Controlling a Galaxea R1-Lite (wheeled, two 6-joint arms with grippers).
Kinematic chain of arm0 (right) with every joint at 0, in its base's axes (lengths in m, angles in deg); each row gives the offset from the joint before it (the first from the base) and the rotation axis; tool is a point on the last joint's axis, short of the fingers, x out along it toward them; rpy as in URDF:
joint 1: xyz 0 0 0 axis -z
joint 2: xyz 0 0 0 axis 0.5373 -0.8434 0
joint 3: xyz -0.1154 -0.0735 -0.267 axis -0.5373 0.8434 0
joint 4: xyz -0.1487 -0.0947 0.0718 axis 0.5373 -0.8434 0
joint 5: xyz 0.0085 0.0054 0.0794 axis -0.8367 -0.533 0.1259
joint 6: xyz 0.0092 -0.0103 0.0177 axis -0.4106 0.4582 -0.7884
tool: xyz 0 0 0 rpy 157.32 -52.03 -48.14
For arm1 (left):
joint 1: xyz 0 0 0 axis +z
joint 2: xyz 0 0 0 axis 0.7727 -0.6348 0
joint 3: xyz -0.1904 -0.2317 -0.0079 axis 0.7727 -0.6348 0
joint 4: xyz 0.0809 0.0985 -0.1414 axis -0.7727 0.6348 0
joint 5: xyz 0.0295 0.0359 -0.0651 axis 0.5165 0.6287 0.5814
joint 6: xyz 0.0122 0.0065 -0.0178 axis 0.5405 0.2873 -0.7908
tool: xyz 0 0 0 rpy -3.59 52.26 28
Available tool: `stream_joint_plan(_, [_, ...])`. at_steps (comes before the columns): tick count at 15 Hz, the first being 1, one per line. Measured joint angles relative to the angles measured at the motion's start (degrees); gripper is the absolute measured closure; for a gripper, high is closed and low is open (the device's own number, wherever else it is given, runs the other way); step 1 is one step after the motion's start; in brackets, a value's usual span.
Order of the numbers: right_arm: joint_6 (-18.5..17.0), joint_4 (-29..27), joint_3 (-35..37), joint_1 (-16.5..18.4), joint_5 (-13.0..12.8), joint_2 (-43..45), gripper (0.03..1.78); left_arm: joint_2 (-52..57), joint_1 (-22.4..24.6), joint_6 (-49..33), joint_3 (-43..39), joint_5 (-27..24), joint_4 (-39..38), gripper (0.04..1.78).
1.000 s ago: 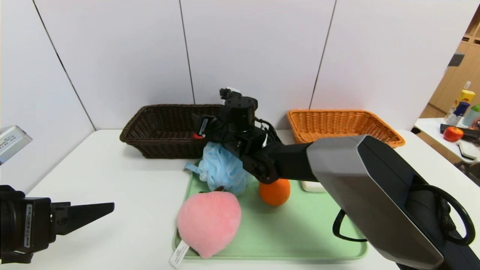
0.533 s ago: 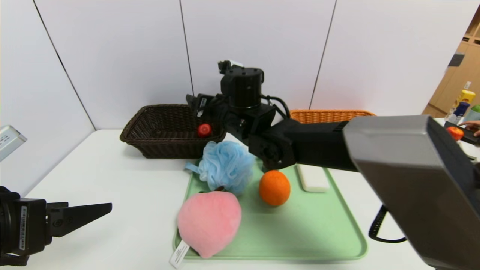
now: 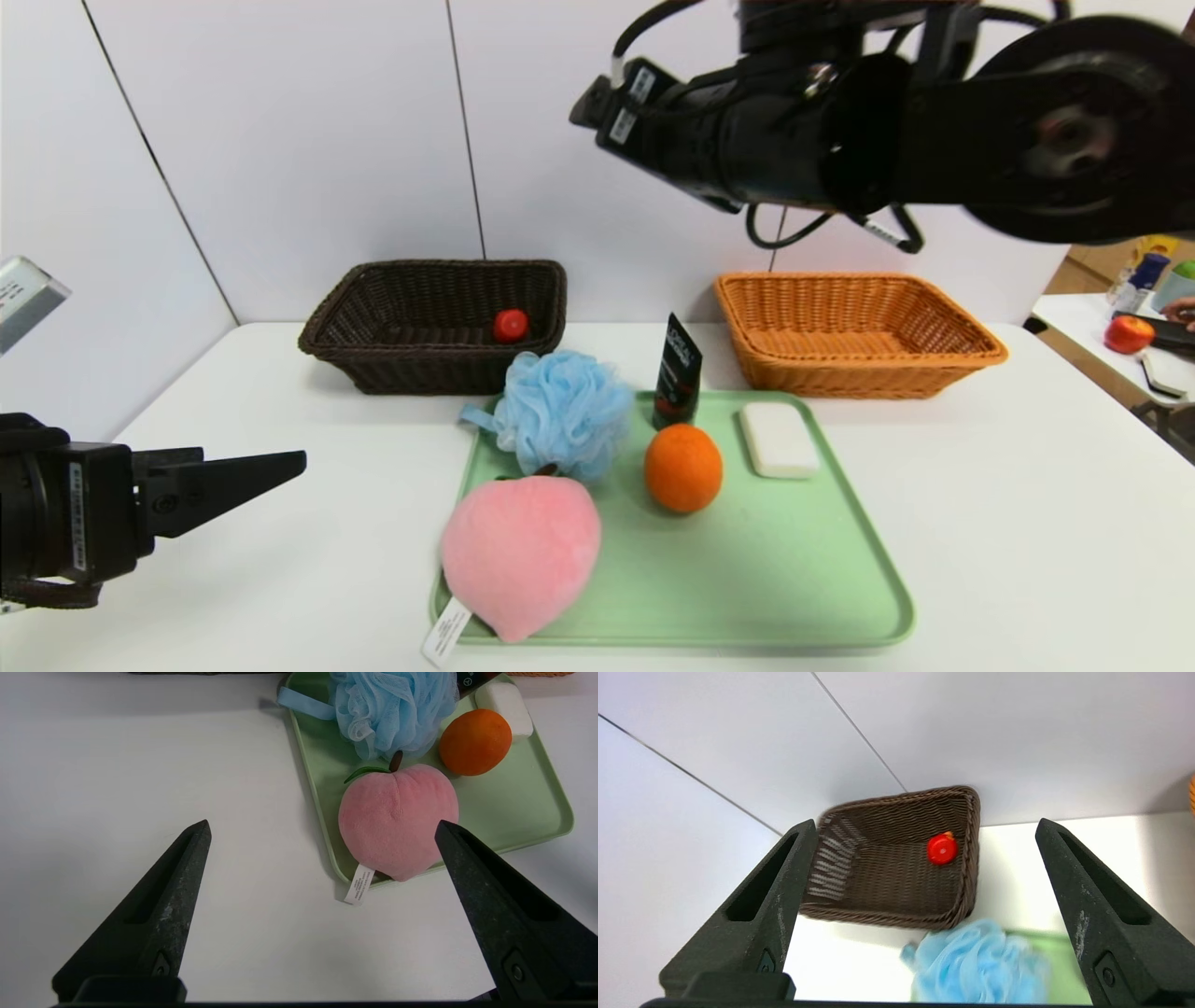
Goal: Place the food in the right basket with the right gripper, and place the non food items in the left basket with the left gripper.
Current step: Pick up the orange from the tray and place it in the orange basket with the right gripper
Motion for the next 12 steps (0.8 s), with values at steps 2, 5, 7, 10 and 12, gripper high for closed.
stream_joint_plan(2, [-0.90,-7.34,3.36,0.72,5.86,6.91,0.17,-0.61,-0.69,-0.09,0.66,-0.35,-0.20,0.13])
stream_joint_plan(5, [-4.72,-24.62,6.67,2.71,17.23,13.26,0.14,-1.27,-1.52,0.02,2.07,0.11,-0.16,0.13])
stream_joint_plan(7, [-7.52,-37.05,7.79,4.00,19.65,13.99,0.13,-1.88,-2.16,-0.22,2.65,1.40,0.11,0.13])
stream_joint_plan(10, [-11.50,-46.34,10.36,4.83,22.16,12.11,0.12,-2.16,-4.46,0.10,2.32,5.88,-0.05,0.13])
stream_joint_plan(12, [-11.61,-46.45,11.50,4.96,21.97,9.79,0.12,-1.51,-5.42,1.27,1.55,5.95,-0.33,0.13])
